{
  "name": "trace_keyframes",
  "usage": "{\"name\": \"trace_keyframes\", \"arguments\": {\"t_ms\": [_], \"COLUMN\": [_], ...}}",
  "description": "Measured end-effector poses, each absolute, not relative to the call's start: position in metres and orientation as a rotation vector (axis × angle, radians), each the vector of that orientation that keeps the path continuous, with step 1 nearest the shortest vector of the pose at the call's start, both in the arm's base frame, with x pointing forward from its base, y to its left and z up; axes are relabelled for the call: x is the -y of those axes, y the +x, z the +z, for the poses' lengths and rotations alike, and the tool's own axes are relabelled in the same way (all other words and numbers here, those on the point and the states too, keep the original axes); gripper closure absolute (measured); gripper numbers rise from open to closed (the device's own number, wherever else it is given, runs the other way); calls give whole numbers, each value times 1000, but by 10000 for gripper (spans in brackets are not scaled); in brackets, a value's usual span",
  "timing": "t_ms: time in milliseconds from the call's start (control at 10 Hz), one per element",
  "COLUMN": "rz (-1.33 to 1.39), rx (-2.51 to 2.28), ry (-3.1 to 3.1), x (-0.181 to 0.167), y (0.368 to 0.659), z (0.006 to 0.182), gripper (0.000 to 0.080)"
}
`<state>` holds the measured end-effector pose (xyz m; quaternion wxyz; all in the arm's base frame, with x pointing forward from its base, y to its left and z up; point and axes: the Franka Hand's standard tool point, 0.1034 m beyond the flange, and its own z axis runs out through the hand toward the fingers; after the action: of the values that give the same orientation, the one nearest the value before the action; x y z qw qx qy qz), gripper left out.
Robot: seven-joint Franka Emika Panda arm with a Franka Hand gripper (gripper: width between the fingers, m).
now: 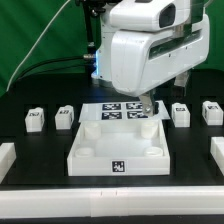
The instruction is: Assemble one leg
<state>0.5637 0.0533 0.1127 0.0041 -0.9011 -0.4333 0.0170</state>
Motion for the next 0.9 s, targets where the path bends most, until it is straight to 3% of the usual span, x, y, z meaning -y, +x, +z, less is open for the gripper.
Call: {"name": "trace_keyframes", "arguments": {"t_ms": [900], "rz": [56], "rx": [1357], "ry": [-2823], "x": [-53], "y": [563], "z": [112], "gripper": [150]}}
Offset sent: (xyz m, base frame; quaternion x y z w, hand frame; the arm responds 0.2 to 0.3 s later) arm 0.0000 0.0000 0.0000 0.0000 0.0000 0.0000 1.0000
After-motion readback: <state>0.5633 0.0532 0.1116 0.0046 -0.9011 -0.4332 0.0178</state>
